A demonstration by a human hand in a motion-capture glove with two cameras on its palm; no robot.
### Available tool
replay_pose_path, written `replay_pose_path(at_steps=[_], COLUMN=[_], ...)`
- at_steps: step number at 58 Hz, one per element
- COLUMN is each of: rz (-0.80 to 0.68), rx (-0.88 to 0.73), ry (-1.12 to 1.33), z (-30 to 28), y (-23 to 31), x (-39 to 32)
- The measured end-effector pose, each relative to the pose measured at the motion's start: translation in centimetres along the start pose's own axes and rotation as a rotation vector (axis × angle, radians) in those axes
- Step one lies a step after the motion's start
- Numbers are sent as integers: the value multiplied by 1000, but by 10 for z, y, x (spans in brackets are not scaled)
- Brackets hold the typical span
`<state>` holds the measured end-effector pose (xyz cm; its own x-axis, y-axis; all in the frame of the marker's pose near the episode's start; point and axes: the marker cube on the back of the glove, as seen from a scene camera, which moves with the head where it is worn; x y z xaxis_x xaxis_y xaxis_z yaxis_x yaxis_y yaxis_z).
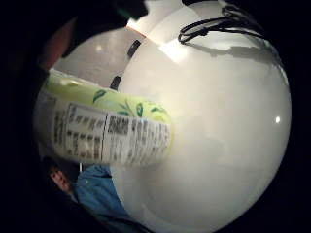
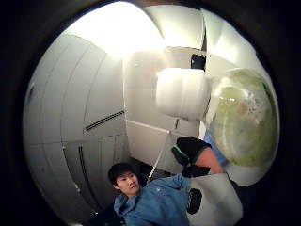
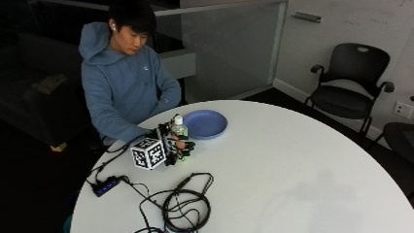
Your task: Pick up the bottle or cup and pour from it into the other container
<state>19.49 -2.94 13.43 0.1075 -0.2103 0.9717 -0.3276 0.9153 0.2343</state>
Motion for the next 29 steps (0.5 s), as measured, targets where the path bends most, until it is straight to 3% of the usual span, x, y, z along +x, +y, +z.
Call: replay_pose_path(at_steps=[18,29], rz=[-67,-60], rx=[137,45], ry=[-4,136], z=[32,55], y=[-11,-15], x=[0,-16])
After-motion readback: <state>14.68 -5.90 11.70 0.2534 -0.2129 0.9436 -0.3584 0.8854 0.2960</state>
